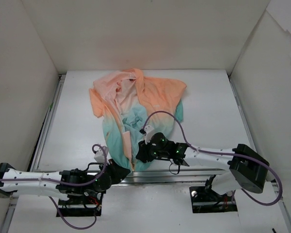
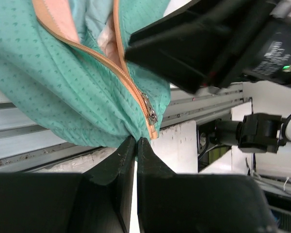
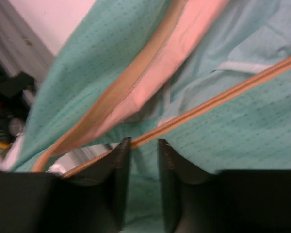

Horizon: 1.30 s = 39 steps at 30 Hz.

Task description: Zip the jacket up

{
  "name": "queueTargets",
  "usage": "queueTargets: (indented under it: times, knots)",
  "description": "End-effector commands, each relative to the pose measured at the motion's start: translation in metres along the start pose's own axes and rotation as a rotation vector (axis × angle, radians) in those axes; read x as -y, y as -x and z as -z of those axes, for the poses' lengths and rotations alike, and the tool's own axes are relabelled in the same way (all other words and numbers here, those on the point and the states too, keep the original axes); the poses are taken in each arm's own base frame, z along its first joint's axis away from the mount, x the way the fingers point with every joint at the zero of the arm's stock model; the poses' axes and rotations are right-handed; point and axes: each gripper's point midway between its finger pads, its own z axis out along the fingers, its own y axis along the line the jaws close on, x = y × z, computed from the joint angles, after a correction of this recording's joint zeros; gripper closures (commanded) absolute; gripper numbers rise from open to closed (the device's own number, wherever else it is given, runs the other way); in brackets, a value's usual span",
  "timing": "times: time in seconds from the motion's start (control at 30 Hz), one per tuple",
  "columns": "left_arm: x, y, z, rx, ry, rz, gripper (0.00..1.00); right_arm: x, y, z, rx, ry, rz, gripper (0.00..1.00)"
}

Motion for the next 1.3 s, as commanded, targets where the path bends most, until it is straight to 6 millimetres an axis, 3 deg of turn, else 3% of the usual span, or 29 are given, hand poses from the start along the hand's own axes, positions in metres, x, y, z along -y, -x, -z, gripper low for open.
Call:
queueTargets:
  times: [0.0, 0.03, 0.07, 0.2, 0.3, 0.33, 0.47, 0.5, 0.53, 0.57, 0.63, 0.77, 0.9, 1.07, 1.27]
  knots:
    - [0.008, -0.005, 0.004, -0.031, -0.058, -0.06, 1.0, -0.069, 0.051, 0.04, 0.174, 0.319, 0.029, 0.63]
    - [0.009, -0.007, 0.004, -0.042, -0.08, -0.079, 1.0, -0.072, 0.051, 0.045, 0.178, 0.34, 0.027, 0.49]
    - [0.006, -0.009, 0.004, -0.044, -0.088, -0.096, 1.0, -0.074, 0.051, 0.051, 0.176, 0.344, 0.021, 0.45]
    - [-0.008, -0.022, 0.002, -0.094, -0.075, -0.135, 1.0, -0.075, 0.059, 0.063, 0.194, 0.335, 0.006, 0.42]
    - [-0.02, -0.034, -0.001, -0.139, -0.066, -0.175, 1.0, -0.08, 0.059, 0.066, 0.158, 0.387, -0.018, 0.7]
    - [-0.022, -0.039, -0.001, -0.156, -0.072, -0.187, 1.0, -0.085, 0.057, 0.066, 0.139, 0.422, -0.022, 0.98]
    - [-0.029, -0.049, -0.005, -0.177, -0.104, -0.198, 1.0, -0.099, 0.025, 0.047, -0.003, 0.568, -0.052, 1.0]
    - [-0.03, -0.049, -0.004, -0.178, -0.109, -0.2, 1.0, -0.098, 0.022, 0.044, -0.007, 0.575, -0.051, 0.98]
    - [-0.031, -0.049, -0.004, -0.179, -0.109, -0.2, 1.0, -0.098, 0.019, 0.042, -0.015, 0.587, -0.048, 0.78]
    - [-0.034, -0.051, -0.005, -0.183, -0.114, -0.199, 1.0, -0.099, 0.016, 0.04, -0.024, 0.605, -0.044, 0.66]
    - [-0.036, -0.053, -0.006, -0.186, -0.124, -0.19, 1.0, -0.098, 0.016, 0.037, -0.024, 0.608, -0.027, 0.54]
    - [-0.036, -0.05, -0.005, -0.174, -0.134, -0.179, 1.0, -0.09, 0.003, 0.024, -0.078, 0.578, -0.016, 0.53]
    - [-0.038, -0.05, -0.005, -0.172, -0.125, -0.171, 1.0, -0.085, -0.011, 0.016, -0.129, 0.571, -0.034, 0.62]
    - [-0.038, -0.05, -0.006, -0.17, -0.121, -0.169, 1.0, -0.079, -0.028, 0.01, -0.183, 0.554, -0.031, 0.58]
    - [-0.036, -0.049, -0.006, -0.167, -0.125, -0.17, 1.0, -0.083, -0.032, 0.008, -0.199, 0.563, -0.006, 0.54]
